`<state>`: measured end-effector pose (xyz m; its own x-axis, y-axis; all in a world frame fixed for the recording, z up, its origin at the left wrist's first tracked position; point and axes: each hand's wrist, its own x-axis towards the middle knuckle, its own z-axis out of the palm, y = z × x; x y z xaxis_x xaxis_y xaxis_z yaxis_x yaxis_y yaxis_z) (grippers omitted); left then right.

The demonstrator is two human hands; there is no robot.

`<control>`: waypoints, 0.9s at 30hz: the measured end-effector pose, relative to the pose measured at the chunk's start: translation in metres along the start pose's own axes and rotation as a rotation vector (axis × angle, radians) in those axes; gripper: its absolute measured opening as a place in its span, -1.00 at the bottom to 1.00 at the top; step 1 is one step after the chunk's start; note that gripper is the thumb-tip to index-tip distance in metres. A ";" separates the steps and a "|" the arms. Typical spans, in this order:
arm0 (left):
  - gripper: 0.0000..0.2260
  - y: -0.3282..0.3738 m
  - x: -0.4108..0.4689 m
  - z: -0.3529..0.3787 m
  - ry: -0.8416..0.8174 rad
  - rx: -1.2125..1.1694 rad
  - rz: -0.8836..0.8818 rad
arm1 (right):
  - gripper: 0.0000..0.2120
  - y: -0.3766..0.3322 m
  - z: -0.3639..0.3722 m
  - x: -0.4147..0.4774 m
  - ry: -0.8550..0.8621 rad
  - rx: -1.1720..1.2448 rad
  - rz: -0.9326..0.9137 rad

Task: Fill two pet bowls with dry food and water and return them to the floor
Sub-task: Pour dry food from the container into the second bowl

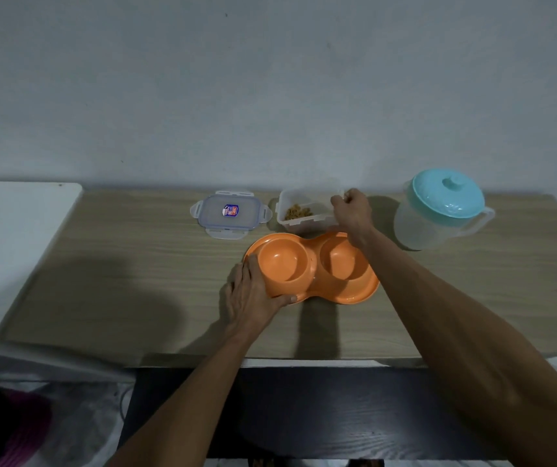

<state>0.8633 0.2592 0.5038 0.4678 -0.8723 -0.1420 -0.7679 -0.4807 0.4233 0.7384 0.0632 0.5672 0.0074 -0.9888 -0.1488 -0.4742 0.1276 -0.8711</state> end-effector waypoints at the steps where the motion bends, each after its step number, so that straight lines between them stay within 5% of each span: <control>1: 0.14 -0.001 0.000 0.001 -0.007 -0.015 -0.005 | -0.87 0.000 -0.004 -0.004 -0.005 0.020 -0.017; 10: 0.11 0.000 0.000 -0.001 0.000 -0.045 -0.013 | -0.76 -0.001 -0.039 -0.047 -0.151 0.218 -0.149; 27: 0.06 -0.002 0.003 0.001 0.017 -0.024 -0.020 | -0.74 0.011 -0.038 -0.105 -0.176 -0.199 -0.698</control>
<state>0.8653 0.2572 0.5014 0.4909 -0.8606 -0.1355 -0.7477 -0.4960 0.4415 0.6991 0.1654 0.5911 0.4981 -0.8058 0.3203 -0.4578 -0.5581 -0.6921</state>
